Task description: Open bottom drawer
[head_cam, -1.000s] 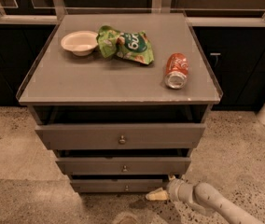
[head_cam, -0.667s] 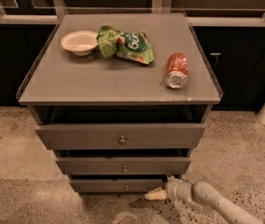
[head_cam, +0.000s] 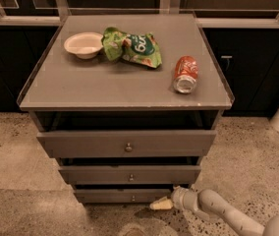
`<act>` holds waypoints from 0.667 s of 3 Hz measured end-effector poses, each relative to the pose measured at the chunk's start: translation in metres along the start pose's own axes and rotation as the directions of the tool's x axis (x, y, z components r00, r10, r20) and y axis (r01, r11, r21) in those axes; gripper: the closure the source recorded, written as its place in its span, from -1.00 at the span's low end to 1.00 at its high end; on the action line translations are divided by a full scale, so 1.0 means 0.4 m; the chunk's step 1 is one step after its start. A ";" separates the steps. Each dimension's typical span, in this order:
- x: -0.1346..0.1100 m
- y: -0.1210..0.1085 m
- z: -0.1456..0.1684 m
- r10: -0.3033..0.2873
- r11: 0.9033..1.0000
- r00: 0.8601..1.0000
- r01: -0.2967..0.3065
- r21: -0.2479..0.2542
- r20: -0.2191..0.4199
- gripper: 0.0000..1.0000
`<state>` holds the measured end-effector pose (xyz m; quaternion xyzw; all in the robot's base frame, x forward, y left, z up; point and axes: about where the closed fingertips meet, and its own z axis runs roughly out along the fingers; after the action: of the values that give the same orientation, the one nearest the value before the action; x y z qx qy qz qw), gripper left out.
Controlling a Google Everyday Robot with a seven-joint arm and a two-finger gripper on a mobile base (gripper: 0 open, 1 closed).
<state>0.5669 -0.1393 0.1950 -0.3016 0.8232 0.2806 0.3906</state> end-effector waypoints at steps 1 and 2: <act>0.007 0.013 0.001 0.000 1.000 0.999 0.000 -0.011 -0.033 -1.00; 0.031 0.078 -0.012 0.023 0.995 0.987 -0.039 -0.096 -0.159 -1.00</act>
Offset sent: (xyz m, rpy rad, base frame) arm -0.0889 -0.0066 -0.0100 -0.1355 0.4244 0.1952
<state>0.5361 -0.1255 0.1946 -0.3290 0.8413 0.3024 0.3042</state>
